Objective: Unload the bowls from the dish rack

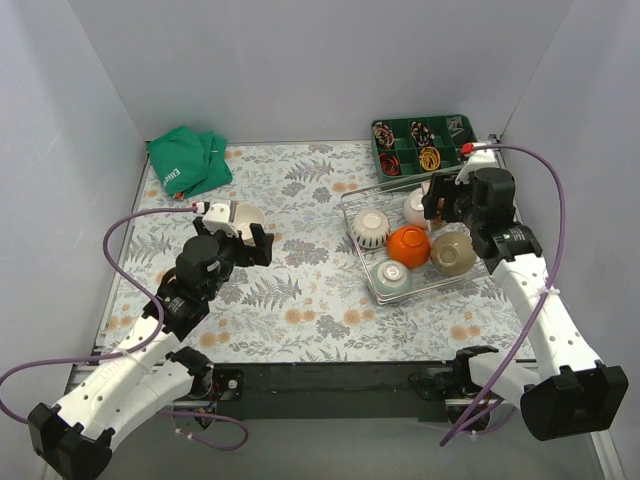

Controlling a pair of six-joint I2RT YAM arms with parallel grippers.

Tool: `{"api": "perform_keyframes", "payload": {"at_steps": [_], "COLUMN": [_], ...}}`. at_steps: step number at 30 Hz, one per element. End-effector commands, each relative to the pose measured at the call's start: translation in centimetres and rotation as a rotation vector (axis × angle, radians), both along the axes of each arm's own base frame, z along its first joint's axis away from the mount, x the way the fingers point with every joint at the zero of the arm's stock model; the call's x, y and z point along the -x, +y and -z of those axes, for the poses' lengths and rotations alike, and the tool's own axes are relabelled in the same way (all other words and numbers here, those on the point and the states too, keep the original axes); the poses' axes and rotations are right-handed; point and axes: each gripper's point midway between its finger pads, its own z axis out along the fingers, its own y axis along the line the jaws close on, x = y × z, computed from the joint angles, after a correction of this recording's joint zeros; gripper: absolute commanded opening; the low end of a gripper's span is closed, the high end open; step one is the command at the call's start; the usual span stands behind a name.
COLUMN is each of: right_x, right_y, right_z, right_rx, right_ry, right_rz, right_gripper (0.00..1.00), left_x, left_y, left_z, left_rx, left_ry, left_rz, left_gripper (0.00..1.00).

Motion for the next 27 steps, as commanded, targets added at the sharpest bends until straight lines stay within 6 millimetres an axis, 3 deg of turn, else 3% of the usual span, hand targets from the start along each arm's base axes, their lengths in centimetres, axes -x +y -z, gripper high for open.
{"api": "perform_keyframes", "payload": {"at_steps": [1,8,9,10,13,22,27], "right_x": [0.5,2.6,2.9,3.3,4.1,6.2,7.0], "right_y": [4.5,8.5,9.0,9.7,10.9,13.5,14.8], "right_z": [-5.5,-6.6,-5.8,-6.4,-5.9,-4.6,-4.4], "right_rx": [-0.206,-0.431,-0.48,-0.506,-0.588,-0.751,-0.843], "right_ry": [-0.194,-0.234,-0.203,-0.224,-0.201,-0.142,-0.115], "right_rz": [-0.187,-0.376,-0.385,-0.431,-0.486,-0.582,-0.623], "right_gripper": [0.01,0.01,0.01,0.01,0.01,0.01,0.01], "left_x": [0.2,0.1,0.3,-0.1,-0.3,-2.5,-2.6], "left_y": [-2.8,-6.4,-7.3,-7.9,-9.5,-13.2,-15.4], "left_z": [-1.7,-2.7,-3.2,-3.4,-3.8,-2.4,-1.3], "left_rx": [0.078,0.246,0.294,0.319,0.392,0.439,0.439], "left_ry": [-0.009,0.019,0.02,0.01,0.015,0.044,0.048], "left_rz": [0.124,0.239,0.272,0.288,0.338,0.394,0.43], "left_gripper": [0.98,0.98,0.98,0.98,0.98,0.98,0.98]}}
